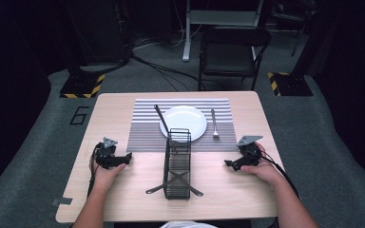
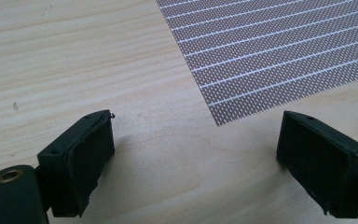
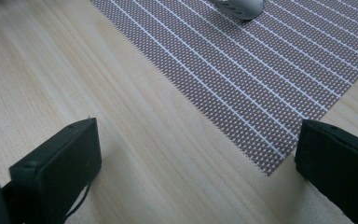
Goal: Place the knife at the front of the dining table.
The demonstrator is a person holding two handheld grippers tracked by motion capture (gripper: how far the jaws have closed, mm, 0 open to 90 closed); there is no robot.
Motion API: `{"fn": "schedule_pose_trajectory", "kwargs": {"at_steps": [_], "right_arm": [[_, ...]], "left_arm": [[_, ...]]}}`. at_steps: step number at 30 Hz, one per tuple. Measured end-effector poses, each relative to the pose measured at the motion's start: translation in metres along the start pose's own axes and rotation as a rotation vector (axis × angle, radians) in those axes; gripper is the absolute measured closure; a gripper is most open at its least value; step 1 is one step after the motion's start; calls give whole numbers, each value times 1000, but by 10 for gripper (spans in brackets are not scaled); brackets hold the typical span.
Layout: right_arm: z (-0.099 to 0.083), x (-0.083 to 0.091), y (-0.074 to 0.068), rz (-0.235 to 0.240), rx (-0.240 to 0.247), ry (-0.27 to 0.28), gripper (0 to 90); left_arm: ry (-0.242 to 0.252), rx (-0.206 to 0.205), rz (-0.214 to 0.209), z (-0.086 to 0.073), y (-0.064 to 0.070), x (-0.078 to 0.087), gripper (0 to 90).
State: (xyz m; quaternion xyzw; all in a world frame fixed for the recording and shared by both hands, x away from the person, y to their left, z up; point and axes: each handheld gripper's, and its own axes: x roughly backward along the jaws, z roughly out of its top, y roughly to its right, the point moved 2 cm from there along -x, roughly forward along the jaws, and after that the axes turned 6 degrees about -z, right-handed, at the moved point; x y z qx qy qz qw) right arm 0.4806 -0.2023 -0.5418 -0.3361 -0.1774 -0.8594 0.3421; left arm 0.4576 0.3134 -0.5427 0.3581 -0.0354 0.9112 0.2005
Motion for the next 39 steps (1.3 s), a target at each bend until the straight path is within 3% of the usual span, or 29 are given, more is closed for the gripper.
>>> {"fn": "schedule_pose_trajectory", "kwargs": {"at_steps": [19,23,39], "right_arm": [[0,0,0,-1,-4,-3,0],[0,0,0,-1,-4,-3,0],[0,0,0,-1,-4,-3,0]], "left_arm": [[-5,4,-2,1,-1,0,113],[15,13,10,1,-1,-1,130],[15,19,12,2,0,1,203]]}}
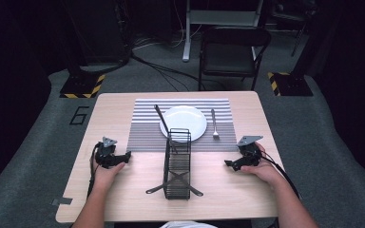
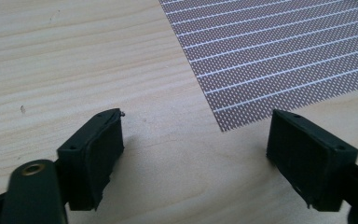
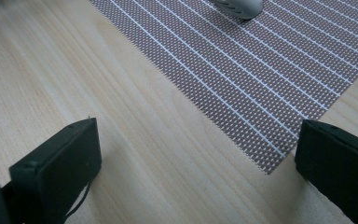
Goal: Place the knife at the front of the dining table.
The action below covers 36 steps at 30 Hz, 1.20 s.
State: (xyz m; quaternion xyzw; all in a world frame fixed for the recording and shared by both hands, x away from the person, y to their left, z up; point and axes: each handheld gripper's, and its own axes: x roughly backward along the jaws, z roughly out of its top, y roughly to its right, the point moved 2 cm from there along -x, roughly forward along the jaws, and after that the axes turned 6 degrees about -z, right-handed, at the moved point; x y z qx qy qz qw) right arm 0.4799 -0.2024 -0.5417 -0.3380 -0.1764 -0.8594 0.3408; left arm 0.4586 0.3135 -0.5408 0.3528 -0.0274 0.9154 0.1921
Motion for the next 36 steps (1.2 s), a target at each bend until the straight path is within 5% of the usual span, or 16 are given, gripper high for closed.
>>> {"fn": "schedule_pose_trajectory", "kwargs": {"at_steps": [3,15,31,36], "right_arm": [[0,0,0,0,0,0,0],[0,0,0,0,0,0,0],[0,0,0,-1,0,1,0],[0,0,0,-1,6,0,0]], "left_arm": [[0,20,-20,2,1,3,337],[15,59,-33,13,10,16,413],[33,-3,-89,36,40,34,438],[41,-12,-139,51,51,40,439]]}}
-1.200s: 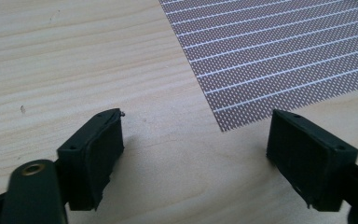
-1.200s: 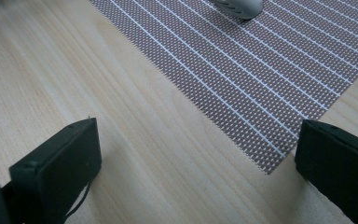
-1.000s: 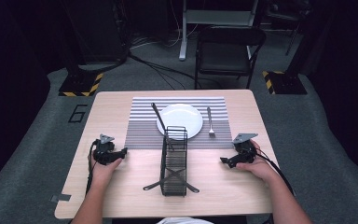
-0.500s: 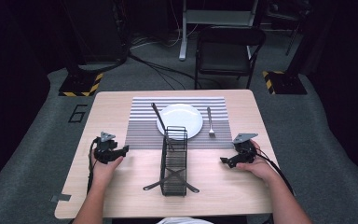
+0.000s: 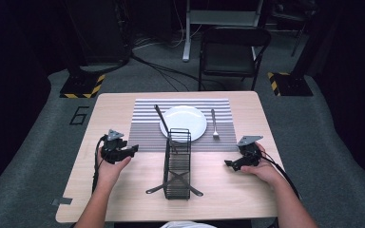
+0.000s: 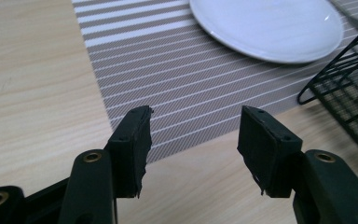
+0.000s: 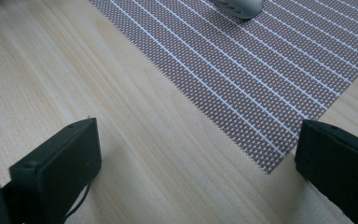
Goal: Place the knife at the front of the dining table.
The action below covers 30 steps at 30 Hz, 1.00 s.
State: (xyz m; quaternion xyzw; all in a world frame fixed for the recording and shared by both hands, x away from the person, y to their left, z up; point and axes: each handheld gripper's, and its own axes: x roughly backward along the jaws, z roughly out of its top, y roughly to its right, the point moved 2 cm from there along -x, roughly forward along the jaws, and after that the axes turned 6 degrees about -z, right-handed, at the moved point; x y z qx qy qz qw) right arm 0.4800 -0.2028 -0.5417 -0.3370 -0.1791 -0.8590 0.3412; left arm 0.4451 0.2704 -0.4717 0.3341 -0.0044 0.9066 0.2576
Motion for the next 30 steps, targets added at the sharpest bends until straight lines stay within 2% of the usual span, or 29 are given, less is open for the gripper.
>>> {"fn": "schedule_pose_trajectory", "kwargs": {"at_steps": [2,6,8,11,12,14,19,24,30], "right_arm": [[0,0,0,0,2,-1,0],[0,0,0,1,2,0,0],[0,0,0,0,2,0,0],[0,0,0,1,-6,-3,0],[0,0,0,0,2,-1,0],[0,0,0,0,-5,-3,0],[0,0,0,0,2,-1,0],[0,0,0,0,-5,-3,0],[0,0,0,0,2,-1,0]], "left_arm": [[0,12,-26,7,2,2,438],[15,20,-44,17,5,4,437],[21,0,-50,28,10,6,438],[20,-8,-57,35,13,7,438],[25,-28,-66,41,17,9,443],[26,-39,-72,47,20,9,451],[29,-33,-76,57,27,9,480],[39,-38,-102,66,34,10,485],[46,-68,-146,77,49,11,491]]}}
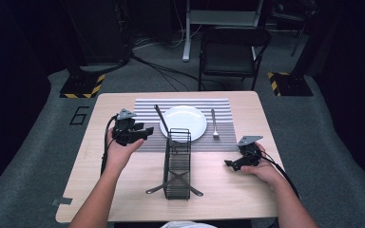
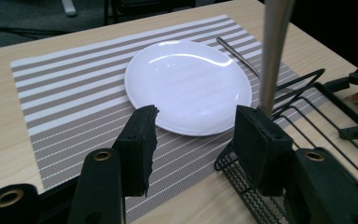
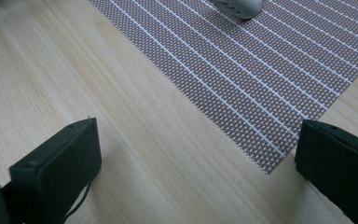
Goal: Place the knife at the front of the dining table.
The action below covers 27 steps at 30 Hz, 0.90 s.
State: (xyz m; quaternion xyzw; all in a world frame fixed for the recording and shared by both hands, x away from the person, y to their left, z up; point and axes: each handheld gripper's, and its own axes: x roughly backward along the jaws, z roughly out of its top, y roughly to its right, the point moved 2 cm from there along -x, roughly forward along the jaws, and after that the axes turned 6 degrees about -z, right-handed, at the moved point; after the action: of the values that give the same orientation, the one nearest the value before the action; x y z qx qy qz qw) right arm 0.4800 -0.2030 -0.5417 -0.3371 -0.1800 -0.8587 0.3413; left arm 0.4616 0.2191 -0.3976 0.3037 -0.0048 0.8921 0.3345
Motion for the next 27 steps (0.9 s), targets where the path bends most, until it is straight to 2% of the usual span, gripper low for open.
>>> {"fn": "schedule_pose_trajectory", "kwargs": {"at_steps": [5,20,25,27], "right_arm": [[0,0,0,0,0,0,0],[0,0,0,0,1,0,0],[0,0,0,0,1,0,0],[0,0,0,0,1,1,0]], "left_arm": [[-3,-21,-24,5,7,-4,503],[-8,-32,-89,18,26,-23,516],[-2,-39,-84,19,28,-29,543],[3,-29,-84,19,28,-32,560]]}}
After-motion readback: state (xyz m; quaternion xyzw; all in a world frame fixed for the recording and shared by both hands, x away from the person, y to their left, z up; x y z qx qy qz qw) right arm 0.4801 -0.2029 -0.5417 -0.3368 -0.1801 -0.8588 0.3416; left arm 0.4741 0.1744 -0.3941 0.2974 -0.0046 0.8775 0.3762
